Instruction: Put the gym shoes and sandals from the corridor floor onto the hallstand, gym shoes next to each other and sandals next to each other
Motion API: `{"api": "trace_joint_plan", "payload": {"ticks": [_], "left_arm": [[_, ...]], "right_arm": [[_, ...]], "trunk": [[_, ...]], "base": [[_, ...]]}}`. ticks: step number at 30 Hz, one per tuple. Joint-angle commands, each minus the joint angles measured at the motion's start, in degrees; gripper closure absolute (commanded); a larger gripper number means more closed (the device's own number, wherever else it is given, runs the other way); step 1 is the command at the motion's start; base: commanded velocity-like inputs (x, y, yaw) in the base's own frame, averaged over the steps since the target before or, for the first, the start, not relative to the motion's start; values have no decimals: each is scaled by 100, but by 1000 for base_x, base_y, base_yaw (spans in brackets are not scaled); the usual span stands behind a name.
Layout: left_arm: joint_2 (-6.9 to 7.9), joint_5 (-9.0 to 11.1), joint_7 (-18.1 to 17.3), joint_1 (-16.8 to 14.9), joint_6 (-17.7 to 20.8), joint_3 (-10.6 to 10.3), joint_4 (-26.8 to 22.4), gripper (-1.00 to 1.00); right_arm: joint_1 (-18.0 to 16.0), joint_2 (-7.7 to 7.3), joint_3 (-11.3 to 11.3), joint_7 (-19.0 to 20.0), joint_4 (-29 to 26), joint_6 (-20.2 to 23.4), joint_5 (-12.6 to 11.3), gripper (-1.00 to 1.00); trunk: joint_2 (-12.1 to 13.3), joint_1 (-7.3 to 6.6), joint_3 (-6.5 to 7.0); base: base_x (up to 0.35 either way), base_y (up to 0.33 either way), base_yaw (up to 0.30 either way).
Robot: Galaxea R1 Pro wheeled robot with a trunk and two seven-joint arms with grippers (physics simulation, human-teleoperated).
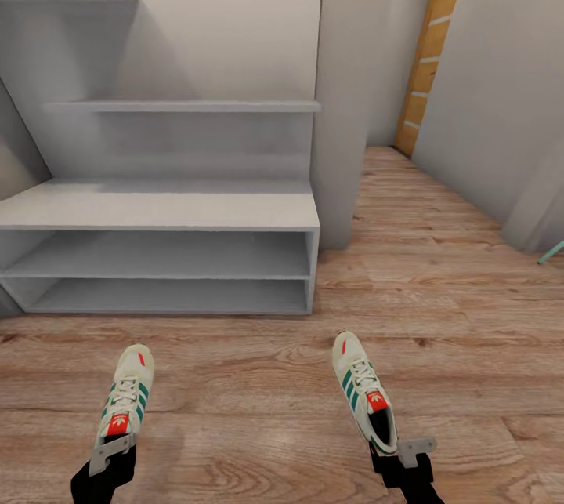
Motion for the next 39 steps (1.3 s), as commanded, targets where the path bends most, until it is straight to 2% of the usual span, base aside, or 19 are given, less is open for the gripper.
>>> {"api": "trace_joint_plan", "payload": {"ticks": [1,4,6,8,9,11,12,14,17,24,32,36,37,38,39], "left_arm": [[-48,-29,-42,-27,4,18,-8,100],[-182,-40,-39,-93,40,-196,-16,100],[-216,-40,-36,-180,80,-299,-18,100],[-249,-38,-6,-349,219,-425,-21,100],[-262,-38,52,-454,374,-478,-21,100],[-273,-37,144,-543,553,-515,-22,100],[-284,-37,269,-621,715,-540,-22,100],[-297,-32,469,-723,875,-564,-23,100],[-321,-23,698,-822,975,-579,-19,100],[-413,-12,886,-928,1031,-588,-22,100],[-436,-9,924,-1075,1045,-589,-23,100],[-490,-10,1073,-1251,1103,-591,-16,100],[-568,-30,1116,-1483,1208,-639,-15,100],[-598,-36,1132,-1687,1551,-825,-14,100],[-600,-36,1138,-1731,1665,-890,-14,100]], "right_arm": [[-3,-28,7,-19,-1,-17,50,100],[-3,-153,-44,-113,-12,-19,47,100],[-3,-203,-116,-141,-11,-14,45,100],[-3,-249,-312,-162,-11,-8,42,100],[-3,-266,-495,-169,-8,-5,42,100],[-3,-277,-697,-171,-6,-2,41,100],[-3,-284,-894,-167,-7,-1,41,100],[-3,-293,-1128,-162,-12,-3,40,100],[-3,-308,-1299,-169,-27,-13,40,100],[-3,-329,-1398,-176,-387,-16,61,100],[-3,-329,-1406,-181,-583,-16,68,100],[-3,-331,-1488,-191,-726,-9,49,100],[-3,-321,-1884,-181,-717,3,43,100],[-3,-305,-2181,-168,-695,6,44,100],[-3,-305,-2229,-166,-688,7,45,100]], "trunk": [[-2,-1,-5],[-2,-1,-5],[-2,-1,-5],[-2,-1,-5],[-2,-1,-5],[-2,-1,-5],[-2,-1,-5],[-2,-1,-5],[-2,-1,-5],[-2,-1,-5],[-2,-1,-5],[-2,-1,-5],[-2,-1,-5],[-2,-1,-5],[-2,-1,-5]], "base": [[0,0,0],[0,0,0],[0,0,0],[0,0,0],[0,0,0],[0,0,0],[0,0,0],[0,0,0],[0,0,0],[0,0,0],[0,0,0],[0,0,0],[0,0,0],[0,0,0],[0,0,0]]}}
